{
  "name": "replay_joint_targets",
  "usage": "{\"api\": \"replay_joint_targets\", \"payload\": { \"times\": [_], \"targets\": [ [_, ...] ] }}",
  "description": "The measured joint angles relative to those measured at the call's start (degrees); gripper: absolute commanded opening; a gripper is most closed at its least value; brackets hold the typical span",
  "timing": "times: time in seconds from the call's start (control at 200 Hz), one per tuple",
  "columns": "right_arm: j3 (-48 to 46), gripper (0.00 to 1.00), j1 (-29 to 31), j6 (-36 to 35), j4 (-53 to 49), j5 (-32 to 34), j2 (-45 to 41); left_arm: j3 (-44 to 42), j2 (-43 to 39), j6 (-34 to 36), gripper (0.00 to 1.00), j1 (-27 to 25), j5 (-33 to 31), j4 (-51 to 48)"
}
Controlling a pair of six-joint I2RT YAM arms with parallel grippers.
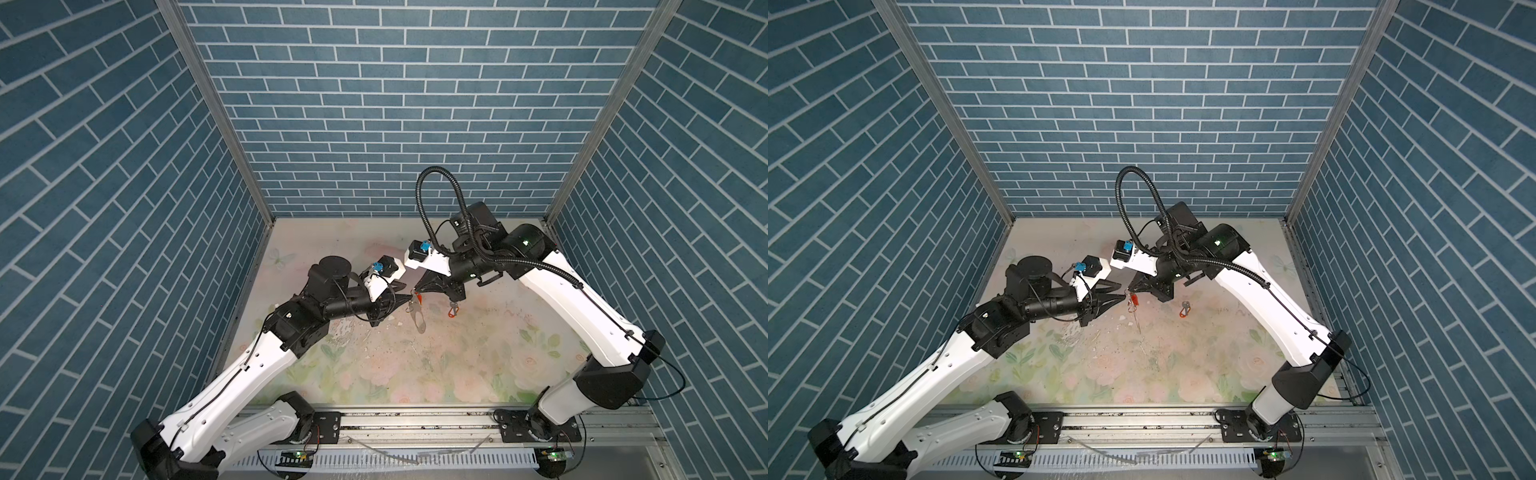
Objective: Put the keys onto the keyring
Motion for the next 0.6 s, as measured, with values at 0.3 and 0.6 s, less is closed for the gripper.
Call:
{"api": "replay_joint_targets", "payload": {
  "times": [0.3, 0.6],
  "targets": [
    [-0.11, 0.00, 0.00, -0.02, 0.63, -1.92, 0.00, 0.00, 0.70, -0.04, 0.22, -0.02, 1.75, 1.51],
    [-0.11, 0.00, -0.11, -0.02, 1.38, -2.80, 0.00, 0.00, 1.20, -0.22, 0.05, -0.11, 2.93, 2.64]
  ]
}}
